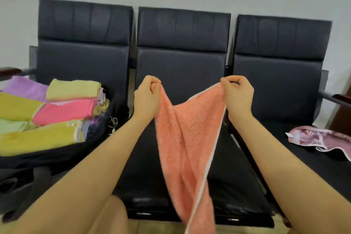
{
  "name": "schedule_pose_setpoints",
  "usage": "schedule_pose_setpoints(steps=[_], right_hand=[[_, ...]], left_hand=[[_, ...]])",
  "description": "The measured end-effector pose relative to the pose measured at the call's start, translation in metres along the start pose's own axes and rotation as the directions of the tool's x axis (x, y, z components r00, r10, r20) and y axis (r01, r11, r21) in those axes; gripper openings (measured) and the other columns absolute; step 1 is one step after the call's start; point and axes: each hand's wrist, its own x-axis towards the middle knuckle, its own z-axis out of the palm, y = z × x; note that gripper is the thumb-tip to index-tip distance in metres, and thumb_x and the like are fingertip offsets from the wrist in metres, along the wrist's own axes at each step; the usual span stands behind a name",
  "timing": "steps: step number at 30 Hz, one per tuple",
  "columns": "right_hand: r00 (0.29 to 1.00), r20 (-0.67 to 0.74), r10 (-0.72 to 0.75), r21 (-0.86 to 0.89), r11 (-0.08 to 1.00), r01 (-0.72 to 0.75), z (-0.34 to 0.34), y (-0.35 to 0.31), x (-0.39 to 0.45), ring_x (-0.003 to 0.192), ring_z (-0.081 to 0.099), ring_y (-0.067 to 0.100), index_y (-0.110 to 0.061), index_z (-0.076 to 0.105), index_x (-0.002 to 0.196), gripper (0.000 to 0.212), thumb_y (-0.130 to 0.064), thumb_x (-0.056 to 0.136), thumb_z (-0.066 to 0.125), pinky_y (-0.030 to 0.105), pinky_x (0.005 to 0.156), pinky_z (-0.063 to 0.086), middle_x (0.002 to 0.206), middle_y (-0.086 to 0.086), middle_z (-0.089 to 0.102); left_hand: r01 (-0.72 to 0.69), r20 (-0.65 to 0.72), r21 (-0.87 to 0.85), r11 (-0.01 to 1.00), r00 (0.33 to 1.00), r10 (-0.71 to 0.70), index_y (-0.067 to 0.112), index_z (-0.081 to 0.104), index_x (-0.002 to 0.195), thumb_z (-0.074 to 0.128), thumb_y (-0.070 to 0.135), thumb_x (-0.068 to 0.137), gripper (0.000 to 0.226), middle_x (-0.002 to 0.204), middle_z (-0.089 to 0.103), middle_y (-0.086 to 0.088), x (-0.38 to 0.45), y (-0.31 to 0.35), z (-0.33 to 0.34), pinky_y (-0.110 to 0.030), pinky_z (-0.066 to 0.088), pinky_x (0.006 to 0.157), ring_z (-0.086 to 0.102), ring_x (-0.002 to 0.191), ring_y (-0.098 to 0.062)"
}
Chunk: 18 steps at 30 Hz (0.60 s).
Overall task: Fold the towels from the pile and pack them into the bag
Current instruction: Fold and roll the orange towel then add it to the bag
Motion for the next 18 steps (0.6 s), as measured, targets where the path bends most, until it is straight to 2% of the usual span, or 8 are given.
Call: schedule_pose_setpoints(steps=[3,5,7,8,10,11,14,18], right_hand=[[0.997,-0.073,0.025,0.106,0.994,-0.017,0.0,-0.028,0.019,0.067,0.058,-0.004,-0.01,0.066,0.095,0.008,-0.011,0.09,0.06,0.007,0.058,0.043,0.079,-0.009,0.061],[0.992,-0.124,0.027,0.129,0.992,-0.011,-0.002,-0.042,0.03,0.08,0.059,0.003,-0.012,0.067,0.096,0.009,-0.012,0.091,0.06,0.014,0.071,0.047,0.085,-0.008,0.063],[0.983,-0.172,0.064,0.194,0.981,-0.03,-0.003,-0.054,0.04,0.087,0.061,0.009,-0.013,0.066,0.096,0.008,-0.011,0.091,0.061,0.021,0.079,0.05,0.088,-0.006,0.064],[0.98,-0.178,0.087,0.233,0.972,-0.044,-0.004,-0.059,0.044,0.088,0.062,0.011,-0.013,0.066,0.099,0.011,-0.009,0.09,0.062,0.021,0.076,0.051,0.089,-0.005,0.064],[0.986,-0.133,0.101,0.297,0.953,-0.058,-0.008,-0.067,0.05,0.089,0.064,0.012,-0.01,0.063,0.113,0.026,-0.005,0.088,0.063,0.019,0.071,0.051,0.095,-0.002,0.064],[0.991,-0.098,0.085,0.303,0.952,-0.052,-0.01,-0.07,0.052,0.092,0.064,0.013,-0.01,0.06,0.122,0.036,-0.004,0.087,0.063,0.022,0.075,0.052,0.102,0.0,0.064],[0.994,-0.111,-0.003,0.131,0.991,0.018,-0.019,-0.074,0.06,0.101,0.059,0.013,-0.012,0.052,0.134,0.046,-0.007,0.089,0.059,0.028,0.088,0.05,0.112,-0.001,0.059],[0.967,-0.231,-0.109,-0.087,0.992,0.091,-0.028,-0.069,0.07,0.091,0.06,0.014,-0.009,0.066,0.111,0.025,-0.006,0.092,0.051,0.028,0.08,0.049,0.099,0.0,0.064]], left_hand=[[-0.019,-0.086,-0.052,0.998,0.996,0.015,0.021,0.069,0.094,0.055,0.016,0.092,0.015,0.085,0.064,0.009,0.029,0.026,-0.014,-0.005,0.036,0.064,0.055,0.079,-0.003],[0.019,-0.144,-0.091,0.996,0.989,-0.032,0.019,0.073,0.098,0.058,0.015,0.09,0.017,0.092,0.066,0.008,0.048,0.04,-0.023,-0.004,0.037,0.07,0.057,0.088,-0.004],[0.08,-0.198,-0.18,0.98,0.973,-0.116,0.016,0.074,0.102,0.059,0.014,0.089,0.02,0.098,0.069,0.006,0.063,0.052,-0.032,-0.009,0.043,0.08,0.061,0.094,-0.007],[0.096,-0.225,-0.236,0.967,0.963,-0.15,0.014,0.073,0.104,0.059,0.013,0.089,0.021,0.101,0.07,0.004,0.069,0.057,-0.036,-0.014,0.046,0.085,0.063,0.097,-0.008],[0.106,-0.272,-0.291,0.951,0.944,-0.188,0.013,0.072,0.108,0.06,0.012,0.089,0.022,0.106,0.07,0.001,0.077,0.064,-0.044,-0.018,0.046,0.087,0.063,0.099,-0.009],[0.112,-0.291,-0.295,0.949,0.935,-0.201,0.013,0.072,0.109,0.06,0.012,0.09,0.023,0.108,0.069,0.001,0.081,0.067,-0.048,-0.017,0.045,0.086,0.061,0.098,-0.008],[0.137,-0.342,-0.343,0.929,0.903,-0.26,0.015,0.071,0.112,0.057,0.009,0.092,0.025,0.11,0.069,0.001,0.088,0.072,-0.06,-0.02,0.047,0.086,0.062,0.096,-0.011],[0.164,-0.307,-0.335,0.928,0.912,-0.272,0.015,0.069,0.116,0.052,0.002,0.092,0.032,0.117,0.066,0.001,0.091,0.071,-0.063,-0.032,0.049,0.096,0.061,0.106,-0.017]])
